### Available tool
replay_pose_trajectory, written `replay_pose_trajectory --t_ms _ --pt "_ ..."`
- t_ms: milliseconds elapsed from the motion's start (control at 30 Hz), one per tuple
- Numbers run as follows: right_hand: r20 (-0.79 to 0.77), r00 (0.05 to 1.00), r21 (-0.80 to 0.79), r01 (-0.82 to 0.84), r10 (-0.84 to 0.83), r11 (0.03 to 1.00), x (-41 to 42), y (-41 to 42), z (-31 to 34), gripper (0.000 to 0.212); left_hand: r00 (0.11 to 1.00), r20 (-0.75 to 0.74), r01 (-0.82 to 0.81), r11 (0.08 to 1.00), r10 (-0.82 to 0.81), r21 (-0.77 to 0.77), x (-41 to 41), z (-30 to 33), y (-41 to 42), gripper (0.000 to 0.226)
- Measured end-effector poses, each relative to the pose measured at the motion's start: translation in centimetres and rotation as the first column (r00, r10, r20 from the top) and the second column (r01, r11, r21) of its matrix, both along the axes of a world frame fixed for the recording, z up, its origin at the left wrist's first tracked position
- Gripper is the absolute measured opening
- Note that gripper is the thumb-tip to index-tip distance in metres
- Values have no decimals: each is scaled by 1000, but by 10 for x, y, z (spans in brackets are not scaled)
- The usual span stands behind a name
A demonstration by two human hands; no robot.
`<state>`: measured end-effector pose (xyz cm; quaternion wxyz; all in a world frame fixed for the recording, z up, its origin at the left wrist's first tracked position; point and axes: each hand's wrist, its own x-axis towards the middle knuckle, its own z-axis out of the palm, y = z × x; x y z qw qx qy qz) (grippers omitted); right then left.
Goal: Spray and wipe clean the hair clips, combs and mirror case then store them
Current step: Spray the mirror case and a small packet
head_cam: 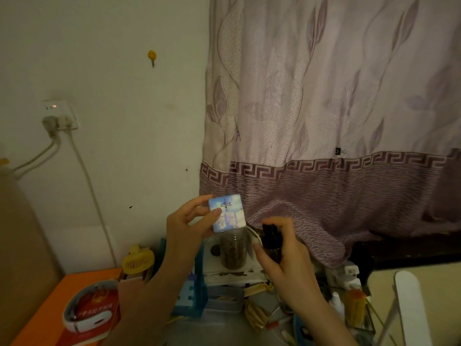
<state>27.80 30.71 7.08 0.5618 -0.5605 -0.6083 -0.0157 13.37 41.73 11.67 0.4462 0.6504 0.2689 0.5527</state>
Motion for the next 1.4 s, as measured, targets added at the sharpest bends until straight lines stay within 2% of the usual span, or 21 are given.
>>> replay_pose_trajectory --t_ms 100,267,367,600,1000,1233,1400 --pt "-53 998 -1 -25 25 1000 1 0 0 47 1000 9 9 1000 -9 -26 -1 -2 -1 28" --pt "-235 970 7 -62 62 998 1 1 -6 72 998 37 58 994 -55 -92 -4 -14 -5 27" --pt "-303 947 18 -101 101 995 3 4 -13 78 997 52 68 986 -61 -154 -6 -27 -8 28" --pt "-390 906 -56 -202 165 978 -2 5 -45 77 996 58 89 940 -74 -329 -13 -64 -18 27" --pt "-572 805 -249 -355 159 901 -18 5 -114 71 995 -100 -30 924 -9 -380 -34 -138 -37 31" --pt "-663 730 -314 -473 167 823 -30 4 -156 65 995 -83 -86 837 50 -540 -44 -182 -49 30" --pt "-651 746 -408 -501 142 763 -41 3 -183 65 988 -117 -149 780 97 -608 -55 -215 -59 33"
